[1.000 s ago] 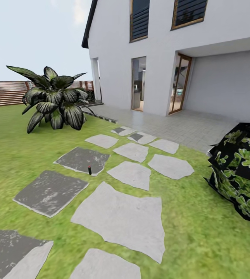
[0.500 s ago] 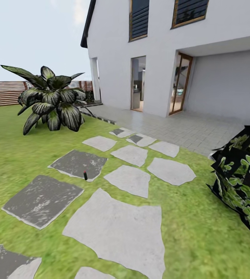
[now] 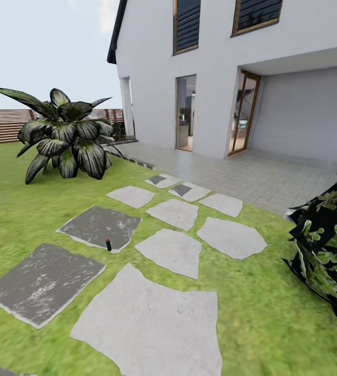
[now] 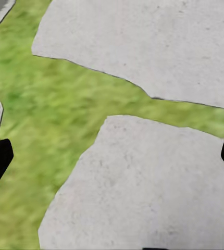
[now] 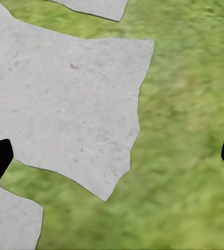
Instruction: In the garden, pick up the pesticide atomizer on the floor and spray pesticide onto both trees until each tree trunk is fully covered.
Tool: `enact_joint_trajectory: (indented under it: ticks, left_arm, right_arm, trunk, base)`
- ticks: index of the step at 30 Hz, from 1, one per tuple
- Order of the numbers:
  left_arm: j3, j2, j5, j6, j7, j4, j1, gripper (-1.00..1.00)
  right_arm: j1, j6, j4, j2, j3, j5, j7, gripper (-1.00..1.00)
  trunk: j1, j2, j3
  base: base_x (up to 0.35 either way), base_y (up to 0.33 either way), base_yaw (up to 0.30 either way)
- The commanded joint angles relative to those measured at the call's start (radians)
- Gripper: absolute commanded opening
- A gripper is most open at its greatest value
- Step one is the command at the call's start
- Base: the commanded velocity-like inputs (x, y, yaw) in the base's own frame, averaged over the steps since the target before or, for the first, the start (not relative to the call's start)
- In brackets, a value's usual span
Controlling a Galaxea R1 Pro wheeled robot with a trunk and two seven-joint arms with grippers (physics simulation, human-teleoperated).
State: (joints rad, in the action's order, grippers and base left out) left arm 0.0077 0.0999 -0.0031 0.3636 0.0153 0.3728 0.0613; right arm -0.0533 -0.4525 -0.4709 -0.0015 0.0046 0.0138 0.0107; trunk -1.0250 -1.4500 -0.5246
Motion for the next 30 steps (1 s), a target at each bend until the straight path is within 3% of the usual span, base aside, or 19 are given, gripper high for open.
enact_joint_trajectory:
  ticks: [1,30]
  left_arm:
    - [0.000,0.000,0.000,0.000,0.000,0.000,0.000,1.00]
    - [0.000,0.000,0.000,0.000,0.000,0.000,0.000,1.00]
  right_arm:
    - [0.000,0.000,0.000,0.000,0.000,0.000,0.000,1.00]
    - [0.000,0.000,0.025,0.000,-0.002,-0.002,-0.002,1.00]
  trunk:
    - [0.000,0.000,0.000]
    - [0.000,0.000,0.000]
  base:
    - [0.334,-0.089,0.000]
    - [0.334,-0.003,0.000]
